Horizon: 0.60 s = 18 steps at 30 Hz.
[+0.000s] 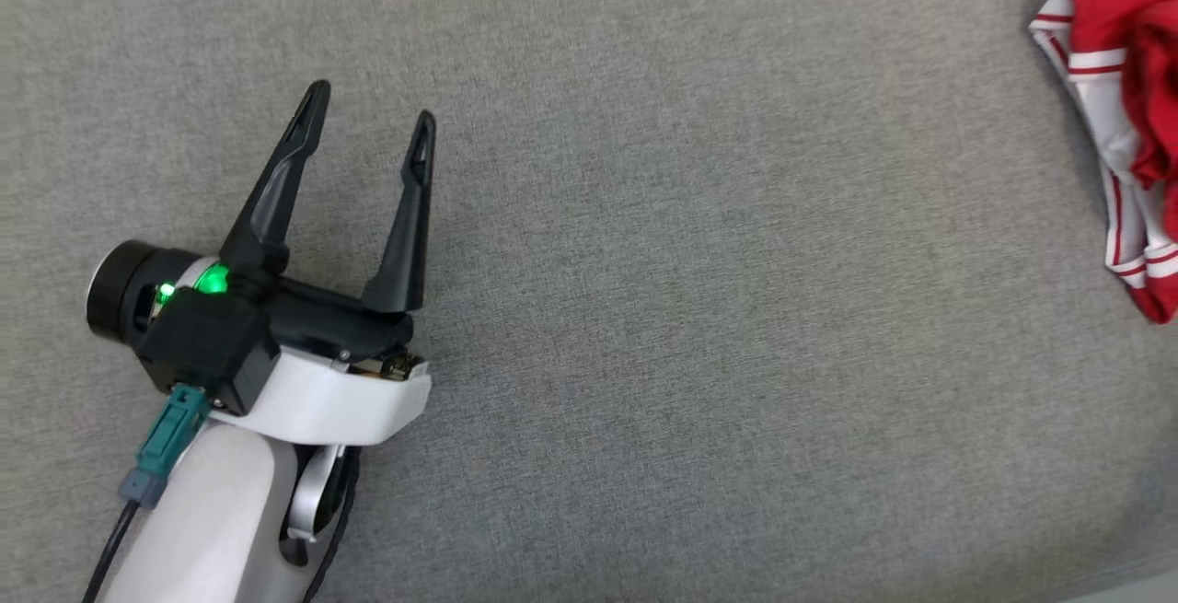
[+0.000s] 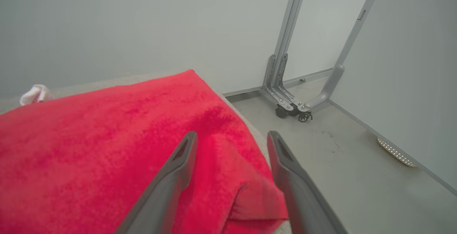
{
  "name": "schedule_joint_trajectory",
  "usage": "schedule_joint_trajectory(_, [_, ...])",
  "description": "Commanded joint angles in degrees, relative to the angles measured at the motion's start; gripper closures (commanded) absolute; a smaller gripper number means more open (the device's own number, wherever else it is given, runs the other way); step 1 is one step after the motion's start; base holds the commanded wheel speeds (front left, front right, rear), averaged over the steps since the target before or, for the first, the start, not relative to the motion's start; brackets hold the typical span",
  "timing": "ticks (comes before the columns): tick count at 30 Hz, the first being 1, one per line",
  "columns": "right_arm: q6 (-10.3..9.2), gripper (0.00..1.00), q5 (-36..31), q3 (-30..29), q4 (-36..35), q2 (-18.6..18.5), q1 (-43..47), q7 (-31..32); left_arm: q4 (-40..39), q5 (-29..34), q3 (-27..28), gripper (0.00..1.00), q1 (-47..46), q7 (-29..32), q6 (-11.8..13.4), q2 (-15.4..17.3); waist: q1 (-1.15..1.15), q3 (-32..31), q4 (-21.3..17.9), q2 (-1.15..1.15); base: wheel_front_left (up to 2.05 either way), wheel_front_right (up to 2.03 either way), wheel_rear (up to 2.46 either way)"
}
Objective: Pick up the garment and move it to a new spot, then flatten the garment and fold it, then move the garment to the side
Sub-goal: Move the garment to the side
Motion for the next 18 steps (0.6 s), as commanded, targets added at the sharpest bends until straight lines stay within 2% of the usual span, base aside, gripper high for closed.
schedule_joint_trajectory(1, [-0.13,0.00,-0.3,-0.1,-0.7,1.2,2.0,-1.4,0.4,-0.5,0.6,0.00,1.2,-0.4,0.4,0.5,0.00,-2.3,-0.3,0.00,0.00,0.00,0.00])
schedule_joint_trajectory(6, [-0.13,0.00,-2.5,-0.1,-8.3,5.5,8.6,-3.0,1.3,-1.8,2.0,0.00,4.5,-0.8,1.6,0.7,0.00,-7.2,-0.3,0.00,0.00,0.00,0.00])
schedule_joint_trajectory(13, [-0.13,0.00,-8.8,0.3,-26.4,13.3,20.7,-3.0,3.2,-3.7,3.9,0.00,8.9,-1.6,3.5,-0.1,0.00,-13.8,2.4,0.00,0.00,0.00,0.00])
schedule_joint_trajectory(18, [-0.13,0.00,-12.2,2.7,-38.5,18.5,27.9,0.1,3.8,-5.2,5.0,0.00,11.6,-2.2,4.5,-0.9,0.00,-17.1,5.4,0.00,0.00,0.00,0.00])
